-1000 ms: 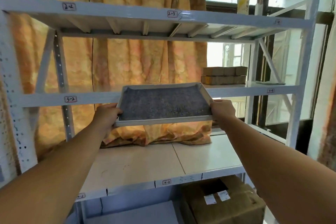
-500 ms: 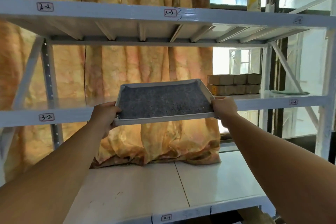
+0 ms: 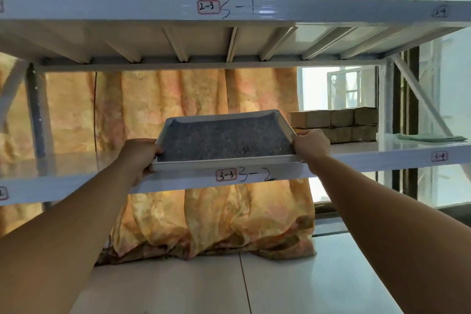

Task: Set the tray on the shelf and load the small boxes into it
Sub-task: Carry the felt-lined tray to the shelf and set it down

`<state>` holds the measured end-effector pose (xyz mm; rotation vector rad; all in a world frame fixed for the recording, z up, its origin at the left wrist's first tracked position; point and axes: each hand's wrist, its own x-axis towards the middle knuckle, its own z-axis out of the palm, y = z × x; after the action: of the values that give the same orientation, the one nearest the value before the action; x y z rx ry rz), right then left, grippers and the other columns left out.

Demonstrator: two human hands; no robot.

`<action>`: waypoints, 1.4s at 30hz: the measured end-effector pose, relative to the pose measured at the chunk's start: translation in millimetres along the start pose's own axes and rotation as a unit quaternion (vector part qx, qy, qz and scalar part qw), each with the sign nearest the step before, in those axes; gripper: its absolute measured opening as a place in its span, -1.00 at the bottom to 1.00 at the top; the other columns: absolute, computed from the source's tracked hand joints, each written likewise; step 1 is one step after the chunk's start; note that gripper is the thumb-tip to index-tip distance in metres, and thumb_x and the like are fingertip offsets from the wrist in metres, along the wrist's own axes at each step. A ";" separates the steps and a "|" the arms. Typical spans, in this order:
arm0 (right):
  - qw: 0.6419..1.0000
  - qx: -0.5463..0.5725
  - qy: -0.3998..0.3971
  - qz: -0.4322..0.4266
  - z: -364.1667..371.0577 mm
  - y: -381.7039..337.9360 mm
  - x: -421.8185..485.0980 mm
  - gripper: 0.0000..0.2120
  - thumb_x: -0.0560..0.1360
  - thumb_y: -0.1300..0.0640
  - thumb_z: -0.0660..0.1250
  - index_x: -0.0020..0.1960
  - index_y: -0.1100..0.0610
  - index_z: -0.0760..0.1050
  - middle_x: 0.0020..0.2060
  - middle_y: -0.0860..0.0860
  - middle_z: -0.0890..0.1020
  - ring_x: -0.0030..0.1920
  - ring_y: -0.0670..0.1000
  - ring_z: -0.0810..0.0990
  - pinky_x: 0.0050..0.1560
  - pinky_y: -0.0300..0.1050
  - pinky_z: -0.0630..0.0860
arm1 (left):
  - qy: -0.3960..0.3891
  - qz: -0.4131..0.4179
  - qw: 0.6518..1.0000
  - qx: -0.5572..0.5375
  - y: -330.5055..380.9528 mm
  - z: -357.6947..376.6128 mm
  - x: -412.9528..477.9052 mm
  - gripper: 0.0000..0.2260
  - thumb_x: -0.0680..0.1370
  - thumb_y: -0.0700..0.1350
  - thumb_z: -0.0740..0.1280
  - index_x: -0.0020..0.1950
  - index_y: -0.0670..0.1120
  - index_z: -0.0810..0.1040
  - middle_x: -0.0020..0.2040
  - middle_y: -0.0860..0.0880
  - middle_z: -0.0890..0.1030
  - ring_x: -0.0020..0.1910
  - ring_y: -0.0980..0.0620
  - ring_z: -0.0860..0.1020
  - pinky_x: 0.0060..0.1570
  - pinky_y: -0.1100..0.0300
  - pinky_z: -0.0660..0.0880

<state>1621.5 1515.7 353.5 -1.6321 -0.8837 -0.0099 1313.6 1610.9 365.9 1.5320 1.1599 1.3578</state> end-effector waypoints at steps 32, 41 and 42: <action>0.938 -0.345 -0.039 -0.005 63.8 27.8 171.2 -0.77 0.47 0.26 0.31 0.11 0.23 0.58 0.01 0.17 0.63 -0.13 0.12 0.60 -0.35 -0.17 0.51 | -0.133 0.052 0.942 0.302 -6.3 100.1 179.1 -0.79 0.49 -0.36 0.32 -0.32 -0.24 0.40 -0.28 -0.22 0.48 -0.25 -0.22 0.55 -0.33 0.04 0.57; 0.908 -0.392 -0.141 -0.053 58.3 37.7 177.5 -0.71 0.47 0.17 0.33 0.17 0.22 0.57 0.04 0.17 0.64 -0.01 0.15 0.60 -0.07 -0.10 0.51 | -0.147 0.020 0.928 0.342 -4.0 107.5 171.9 -0.77 0.47 -0.35 0.32 -0.38 -0.25 0.41 -0.43 -0.16 0.45 -0.48 -0.05 0.46 -0.55 0.22 0.40; 0.906 -0.391 -0.154 -0.049 57.6 35.3 177.0 -0.73 0.47 0.19 0.33 0.15 0.22 0.58 -0.03 0.15 0.64 -0.12 0.11 0.59 -0.17 -0.14 0.51 | -0.147 0.018 0.927 0.344 -4.5 106.7 171.3 -0.76 0.46 -0.35 0.33 -0.39 -0.25 0.40 -0.45 -0.15 0.44 -0.50 -0.03 0.44 -0.56 0.24 0.37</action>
<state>1740.2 1658.9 389.6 -2.3755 -1.3082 -0.2065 1421.8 1778.6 396.8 2.1607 1.4998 0.7130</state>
